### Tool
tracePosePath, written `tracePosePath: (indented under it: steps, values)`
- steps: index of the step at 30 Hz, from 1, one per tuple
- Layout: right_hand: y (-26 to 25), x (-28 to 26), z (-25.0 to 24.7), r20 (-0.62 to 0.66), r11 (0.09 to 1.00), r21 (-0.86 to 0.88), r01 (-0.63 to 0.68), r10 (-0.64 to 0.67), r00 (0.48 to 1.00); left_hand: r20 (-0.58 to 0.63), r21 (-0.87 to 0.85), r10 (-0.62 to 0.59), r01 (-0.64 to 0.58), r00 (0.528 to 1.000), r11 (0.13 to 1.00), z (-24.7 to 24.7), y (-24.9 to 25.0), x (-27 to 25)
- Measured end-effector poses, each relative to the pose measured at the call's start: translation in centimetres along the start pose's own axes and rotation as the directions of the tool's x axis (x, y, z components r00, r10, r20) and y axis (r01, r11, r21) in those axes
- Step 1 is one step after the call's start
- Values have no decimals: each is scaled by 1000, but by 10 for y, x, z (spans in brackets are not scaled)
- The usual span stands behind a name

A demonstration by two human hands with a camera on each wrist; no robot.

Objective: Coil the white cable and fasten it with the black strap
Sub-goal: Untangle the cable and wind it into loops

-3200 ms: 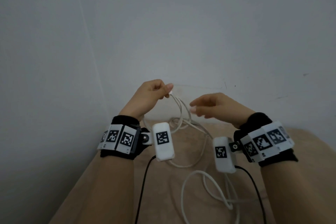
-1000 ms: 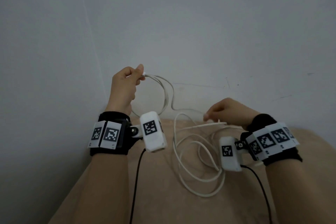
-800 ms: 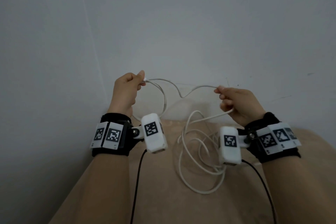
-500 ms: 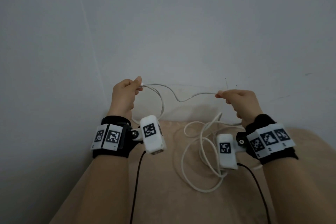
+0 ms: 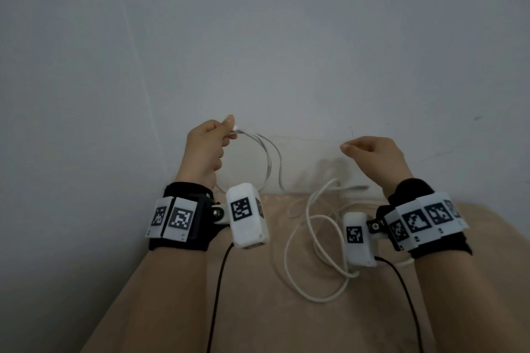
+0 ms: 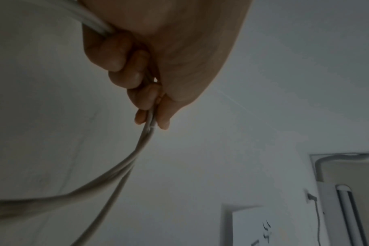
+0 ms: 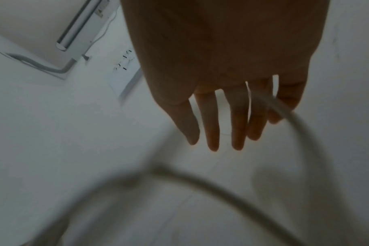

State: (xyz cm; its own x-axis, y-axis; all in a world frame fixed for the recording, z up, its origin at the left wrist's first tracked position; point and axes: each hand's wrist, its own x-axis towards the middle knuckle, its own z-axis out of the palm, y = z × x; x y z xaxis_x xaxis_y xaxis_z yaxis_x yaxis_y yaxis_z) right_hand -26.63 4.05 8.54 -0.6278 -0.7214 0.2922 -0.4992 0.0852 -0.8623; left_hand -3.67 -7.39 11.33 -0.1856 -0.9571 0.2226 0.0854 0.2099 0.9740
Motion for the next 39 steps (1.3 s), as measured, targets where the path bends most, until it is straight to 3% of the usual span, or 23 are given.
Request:
tracePosePath:
  steps: [5,7,9,12,18,22,26,36,39]
  values:
    - [-36,-10,-4,8,977,120,174,-177,984,111,16,66,-69,992,998,20,12,-10]
    - [-54,-21,2,155,941,301,157,-211,965,137,14,84,-87,987,996,26,16,-14]
    - [-66,-34,10,375,903,428,35,-213,902,143,6,99,-101,985,995,29,19,-17]
    - [-64,-41,21,559,945,326,4,-196,806,119,-26,91,-88,989,996,27,21,-18]
    - [-53,-32,19,543,943,333,-17,-177,821,91,-107,52,-42,995,993,22,19,-14]
    - [-50,-28,17,420,956,291,46,-171,891,65,-128,43,-35,997,991,19,18,-13]
    - [-51,-28,22,300,894,446,31,-182,936,42,-157,20,-14,999,987,18,16,-12]
    - [-56,-37,34,349,885,449,123,-300,888,87,-354,-103,127,991,927,13,14,-5]
    - [-56,-37,37,331,871,472,138,-320,888,61,-350,-106,121,992,929,14,13,-6]
